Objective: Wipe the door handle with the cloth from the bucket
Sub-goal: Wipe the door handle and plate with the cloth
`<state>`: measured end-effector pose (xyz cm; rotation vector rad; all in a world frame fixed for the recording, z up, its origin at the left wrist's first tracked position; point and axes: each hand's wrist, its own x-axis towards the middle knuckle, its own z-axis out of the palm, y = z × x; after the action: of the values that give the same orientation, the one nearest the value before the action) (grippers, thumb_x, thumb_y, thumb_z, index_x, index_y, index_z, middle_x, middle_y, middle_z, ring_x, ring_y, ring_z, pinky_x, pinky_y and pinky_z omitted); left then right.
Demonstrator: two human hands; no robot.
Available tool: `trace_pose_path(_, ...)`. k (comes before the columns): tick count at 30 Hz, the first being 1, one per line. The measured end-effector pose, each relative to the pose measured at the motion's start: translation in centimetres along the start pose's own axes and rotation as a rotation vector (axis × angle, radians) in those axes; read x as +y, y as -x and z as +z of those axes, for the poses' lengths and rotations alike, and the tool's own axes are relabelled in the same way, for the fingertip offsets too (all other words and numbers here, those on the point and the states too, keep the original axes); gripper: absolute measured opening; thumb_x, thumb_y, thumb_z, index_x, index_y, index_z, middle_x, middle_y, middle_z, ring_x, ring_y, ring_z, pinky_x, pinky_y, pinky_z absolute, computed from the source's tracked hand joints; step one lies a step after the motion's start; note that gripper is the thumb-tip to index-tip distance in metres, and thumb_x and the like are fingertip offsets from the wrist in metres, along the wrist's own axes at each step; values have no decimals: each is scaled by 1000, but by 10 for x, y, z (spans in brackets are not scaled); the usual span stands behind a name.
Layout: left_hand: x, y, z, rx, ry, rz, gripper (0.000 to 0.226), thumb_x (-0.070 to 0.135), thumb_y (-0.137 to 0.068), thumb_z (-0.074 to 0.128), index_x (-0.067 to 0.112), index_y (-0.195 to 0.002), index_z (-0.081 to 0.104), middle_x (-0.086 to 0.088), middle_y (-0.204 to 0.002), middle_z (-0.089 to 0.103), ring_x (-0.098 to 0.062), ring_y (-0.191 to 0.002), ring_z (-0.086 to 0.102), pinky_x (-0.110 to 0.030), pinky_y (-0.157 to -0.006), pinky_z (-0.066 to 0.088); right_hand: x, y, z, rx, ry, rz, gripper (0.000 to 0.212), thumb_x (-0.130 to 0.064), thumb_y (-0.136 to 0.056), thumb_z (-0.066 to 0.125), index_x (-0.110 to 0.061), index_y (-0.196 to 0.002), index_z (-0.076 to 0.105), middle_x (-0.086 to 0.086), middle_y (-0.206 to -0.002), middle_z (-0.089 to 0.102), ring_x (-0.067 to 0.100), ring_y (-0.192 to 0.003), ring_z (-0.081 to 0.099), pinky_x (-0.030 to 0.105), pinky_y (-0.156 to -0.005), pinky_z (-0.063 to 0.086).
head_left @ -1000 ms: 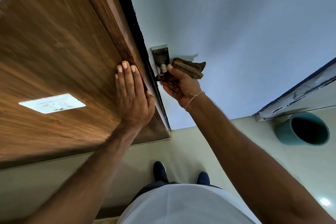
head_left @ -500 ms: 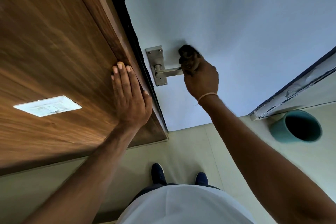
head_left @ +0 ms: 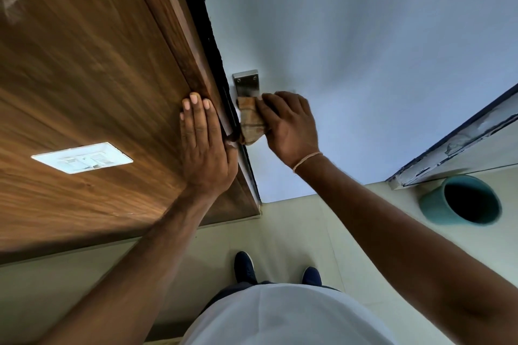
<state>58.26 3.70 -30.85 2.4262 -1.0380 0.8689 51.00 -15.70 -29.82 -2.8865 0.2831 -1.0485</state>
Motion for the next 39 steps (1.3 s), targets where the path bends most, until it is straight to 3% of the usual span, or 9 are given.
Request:
trace_pose_path(5,5,-1,-2,1,-22,-24,86,9,-92,62,-10,-164,19,-32,-172,18,-47,-163,15,-60,-133,20,40,4,-15,57,61,165,39,-6,-82,63,-12,-118,76,8,-117,75,39,-107,64,44,-95,45)
trace_pose_path(11,9,-2,-1,16,23,-35,87,17,-92,56,-9,-164,15,-33,-172,17,-49,-162,16,-58,-134,16,-3,2,-5,-5,-39,-115,46,-14,-95,63,-21,-141,66,10,-126,70,37,-109,61,46,-92,45)
trace_pose_path(15,7,-1,-2,9,13,-24,86,18,-95,53,-7,-165,12,-31,-173,16,-47,-162,16,-56,-135,16,14,7,0,83,-15,-130,45,-12,-97,66,-19,-140,67,11,-125,71,37,-106,64,47,-91,48)
trace_pose_path(18,8,-1,-4,2,-4,-29,85,16,-95,57,-9,-164,15,-32,-172,17,-47,-163,15,-56,-135,15,39,17,-4,148,2,-112,35,-18,-106,56,-17,-138,69,12,-124,72,38,-105,64,45,-92,46)
trace_pose_path(22,12,-2,-5,1,-6,-52,89,13,-92,64,-10,-164,17,-33,-172,17,-49,-162,16,-57,-135,16,69,29,-9,140,54,42,50,-5,-93,60,-18,-141,67,10,-124,71,37,-104,63,45,-92,44)
trace_pose_path(26,15,-3,-7,-7,16,-56,90,14,-92,62,-9,-164,14,-33,-173,15,-48,-163,12,-57,-135,13,71,35,-19,86,34,234,59,-6,-83,58,-22,-139,68,6,-119,71,38,-104,61,43,-90,43)
trace_pose_path(32,18,-3,-9,-19,38,-72,88,14,-93,61,-11,-164,15,-33,-173,13,-48,-163,11,-59,-135,15,35,38,-34,-24,-361,538,70,-2,-73,65,-23,-140,66,2,-123,70,32,-110,58,48,-93,51)
trace_pose_path(36,17,-3,-9,-13,59,-59,87,13,-94,59,-11,-164,14,-33,-173,12,-47,-164,9,-61,-134,17,-2,21,-33,75,-224,294,66,-1,-72,68,-22,-135,70,8,-123,68,35,-106,59,44,-87,46)
trace_pose_path(39,13,-2,-9,-14,65,-49,83,15,-97,54,-8,-165,13,-31,-174,12,-45,-164,9,-59,-134,17,-14,10,-15,120,-45,87,50,-6,-87,63,-23,-133,71,9,-122,69,36,-105,59,43,-87,43)
